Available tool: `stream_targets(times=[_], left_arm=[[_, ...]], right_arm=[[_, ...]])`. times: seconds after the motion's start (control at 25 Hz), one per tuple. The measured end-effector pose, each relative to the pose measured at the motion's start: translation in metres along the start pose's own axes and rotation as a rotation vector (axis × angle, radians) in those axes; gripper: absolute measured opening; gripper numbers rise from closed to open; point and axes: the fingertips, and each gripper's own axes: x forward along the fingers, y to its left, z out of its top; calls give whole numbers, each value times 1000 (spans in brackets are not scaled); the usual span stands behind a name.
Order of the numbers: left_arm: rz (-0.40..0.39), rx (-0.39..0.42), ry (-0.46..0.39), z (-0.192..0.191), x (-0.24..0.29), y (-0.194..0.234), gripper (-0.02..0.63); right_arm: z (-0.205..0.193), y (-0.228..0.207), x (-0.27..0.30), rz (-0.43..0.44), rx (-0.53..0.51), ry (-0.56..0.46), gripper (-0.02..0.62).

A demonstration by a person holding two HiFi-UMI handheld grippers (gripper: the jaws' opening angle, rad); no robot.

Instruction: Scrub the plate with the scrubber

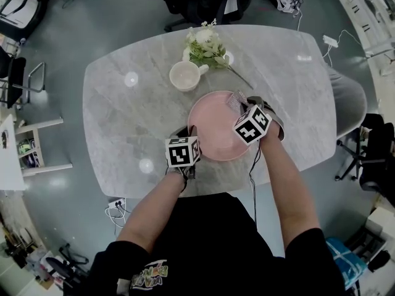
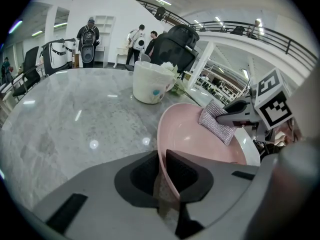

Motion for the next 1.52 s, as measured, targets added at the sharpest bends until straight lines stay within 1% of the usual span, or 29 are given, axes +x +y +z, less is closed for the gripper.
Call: stream_targets(times=[0.32, 0.6, 0.84, 1.2, 1.32, 1.52], left_arm=[[10, -11, -11, 1, 0, 1, 57], [13, -21, -18, 2, 0, 0, 54], [15, -35, -21, 3, -1, -2, 51], [22, -62, -32, 4, -2, -1, 48], [14, -76, -36, 4, 0, -1, 48], [12, -93, -37, 3, -1, -1, 46]], right_arm=[[-27, 2, -20, -18, 81, -13, 77], [-47, 18, -42, -26, 136, -43, 77], [-51, 42, -61, -22, 167, -81, 75], [-39, 90, -73, 20, 197, -148, 74], [-25, 107, -75, 39, 186, -176, 74], [1, 135, -76, 72, 132, -221, 74]])
